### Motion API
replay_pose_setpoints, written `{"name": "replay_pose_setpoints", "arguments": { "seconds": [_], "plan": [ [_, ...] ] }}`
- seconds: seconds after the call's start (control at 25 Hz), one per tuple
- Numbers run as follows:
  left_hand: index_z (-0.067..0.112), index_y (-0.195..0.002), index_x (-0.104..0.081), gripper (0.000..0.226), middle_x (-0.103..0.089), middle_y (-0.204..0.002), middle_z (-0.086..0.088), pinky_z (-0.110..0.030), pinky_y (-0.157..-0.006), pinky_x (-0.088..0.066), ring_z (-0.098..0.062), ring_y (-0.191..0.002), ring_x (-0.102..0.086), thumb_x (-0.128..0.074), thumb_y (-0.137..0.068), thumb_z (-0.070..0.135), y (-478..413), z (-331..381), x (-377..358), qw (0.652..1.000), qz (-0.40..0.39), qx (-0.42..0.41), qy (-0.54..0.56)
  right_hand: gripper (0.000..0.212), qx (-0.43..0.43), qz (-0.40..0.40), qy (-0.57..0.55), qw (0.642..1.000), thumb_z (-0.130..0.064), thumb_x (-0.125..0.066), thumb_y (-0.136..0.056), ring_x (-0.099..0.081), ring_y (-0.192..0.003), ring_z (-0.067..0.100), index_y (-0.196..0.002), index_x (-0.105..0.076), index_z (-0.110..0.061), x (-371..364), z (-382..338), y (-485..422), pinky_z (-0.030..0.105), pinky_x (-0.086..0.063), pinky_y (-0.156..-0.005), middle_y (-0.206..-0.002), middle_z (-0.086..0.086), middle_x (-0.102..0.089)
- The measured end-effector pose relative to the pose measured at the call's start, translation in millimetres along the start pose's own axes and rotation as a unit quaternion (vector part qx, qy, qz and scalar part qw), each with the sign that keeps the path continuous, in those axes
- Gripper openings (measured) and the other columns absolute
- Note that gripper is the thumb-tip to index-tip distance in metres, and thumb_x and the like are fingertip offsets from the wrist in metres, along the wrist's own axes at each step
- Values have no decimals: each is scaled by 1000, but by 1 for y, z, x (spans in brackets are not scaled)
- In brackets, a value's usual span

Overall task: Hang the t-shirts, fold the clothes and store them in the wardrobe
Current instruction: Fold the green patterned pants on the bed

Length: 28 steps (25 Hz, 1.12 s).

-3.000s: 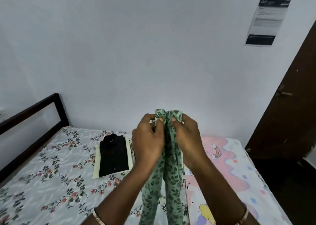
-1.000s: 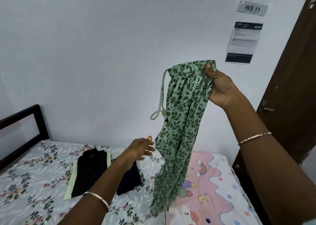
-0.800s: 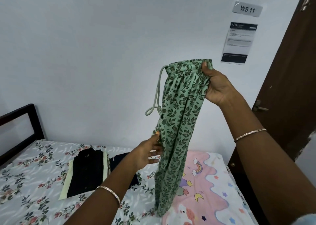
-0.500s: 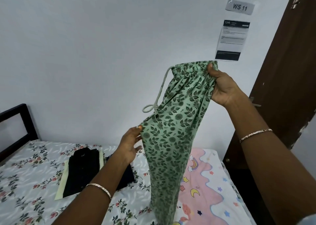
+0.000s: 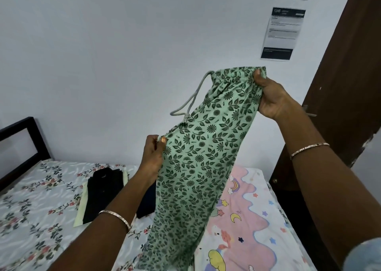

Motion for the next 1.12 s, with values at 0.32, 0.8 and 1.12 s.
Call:
{"name": "replay_pose_setpoints", "arguments": {
  "seconds": [0.32,0.8,1.12],
  "plan": [
    [6,-143,-33,128,-53,-142,-13,-55,-115,-32,-29,-134,-46,-97,-43,52,21,-50,-3,957,-214,194,-7,48,-42,2,-60,997,-35,-63,-95,-71,-106,35,-129,-60,-2,-12,3,-4,52,-57,-89,-119,18,-71],
    [2,-124,-61,104,-66,-123,-24,-50,-88,-57,-36,-111,-67,-101,-37,42,39,-41,-29,949,-191,205,145,30,-54,59,-78,994,-30,-55,-102,-73,-97,36,-105,-67,-3,-4,7,-14,55,-56,-88,-109,19,-74],
    [33,-100,-79,66,-56,-140,8,-44,-121,-16,-16,-137,-43,-93,-42,62,72,-54,-19,870,-375,298,-115,32,-76,49,-62,994,-32,-55,-102,-74,-93,36,-112,-66,-4,-13,23,-21,54,-57,-83,-107,19,-74]
  ]
}}
Point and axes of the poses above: each hand's wrist, its own y-axis away from the middle knuckle, its own x-axis out of the back of the hand, z = x × y, the point moved 9 cm from there along -y, towards the middle knuckle
